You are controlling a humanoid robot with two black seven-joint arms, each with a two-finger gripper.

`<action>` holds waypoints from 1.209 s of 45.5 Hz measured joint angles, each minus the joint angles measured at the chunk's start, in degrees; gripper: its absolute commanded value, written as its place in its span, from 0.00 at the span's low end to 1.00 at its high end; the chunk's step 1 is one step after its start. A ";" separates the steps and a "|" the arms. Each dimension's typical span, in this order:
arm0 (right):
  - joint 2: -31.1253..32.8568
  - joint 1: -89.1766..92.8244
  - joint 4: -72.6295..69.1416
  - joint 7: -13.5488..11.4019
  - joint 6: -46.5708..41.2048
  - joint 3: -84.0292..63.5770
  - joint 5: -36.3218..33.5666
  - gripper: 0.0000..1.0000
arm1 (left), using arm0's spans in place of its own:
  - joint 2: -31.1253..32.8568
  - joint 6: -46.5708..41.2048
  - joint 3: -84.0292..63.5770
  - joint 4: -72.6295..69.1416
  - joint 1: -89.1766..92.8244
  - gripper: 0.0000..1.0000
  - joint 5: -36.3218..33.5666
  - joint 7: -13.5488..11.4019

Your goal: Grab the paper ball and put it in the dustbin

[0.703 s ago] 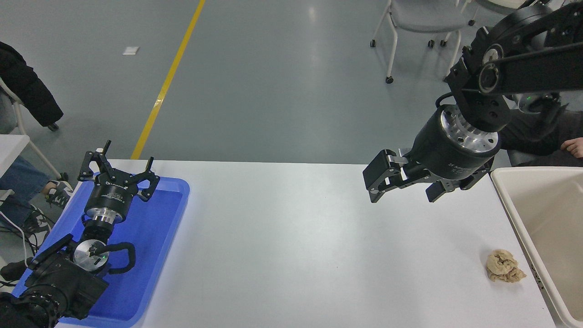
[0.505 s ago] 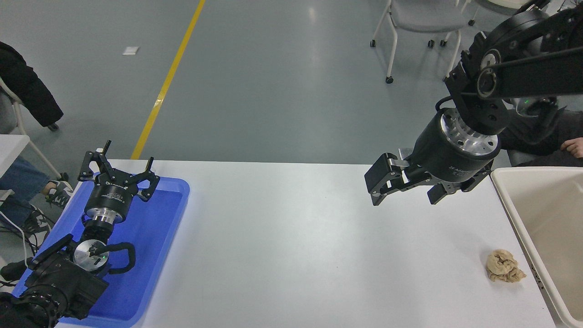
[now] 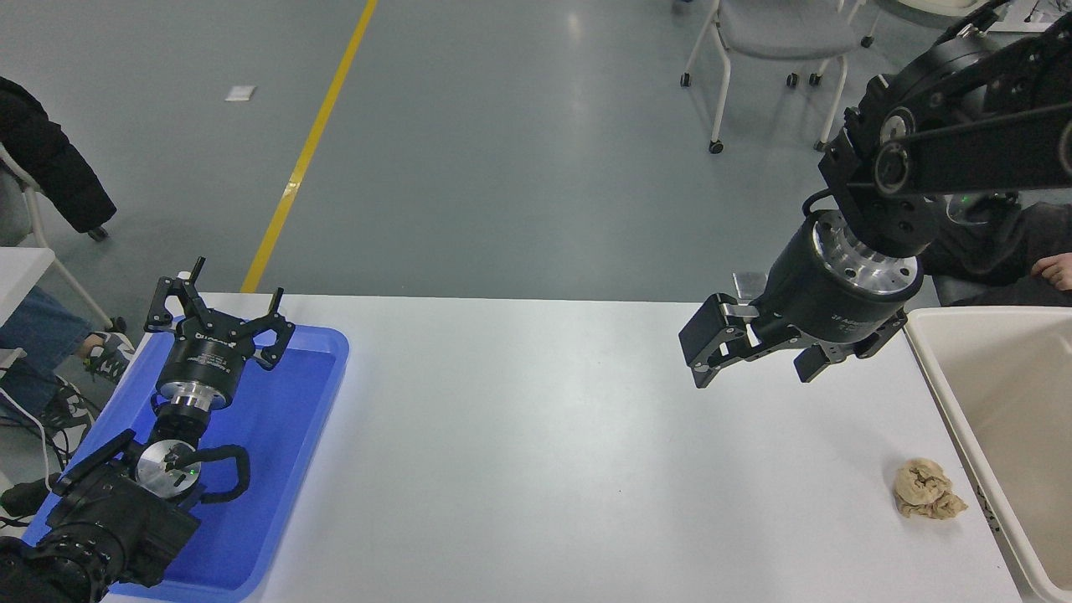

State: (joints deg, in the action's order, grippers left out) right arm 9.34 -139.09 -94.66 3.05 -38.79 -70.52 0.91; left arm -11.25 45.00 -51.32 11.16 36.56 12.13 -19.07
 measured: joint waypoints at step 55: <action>28.94 46.71 26.04 -0.04 18.02 8.60 38.52 1.00 | 0.17 0.00 0.02 0.00 0.03 1.00 0.00 0.01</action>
State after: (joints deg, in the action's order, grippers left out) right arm 38.28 -92.38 -68.62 3.00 -20.77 -61.92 39.43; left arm -11.08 45.00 -51.30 11.16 36.59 12.13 -19.06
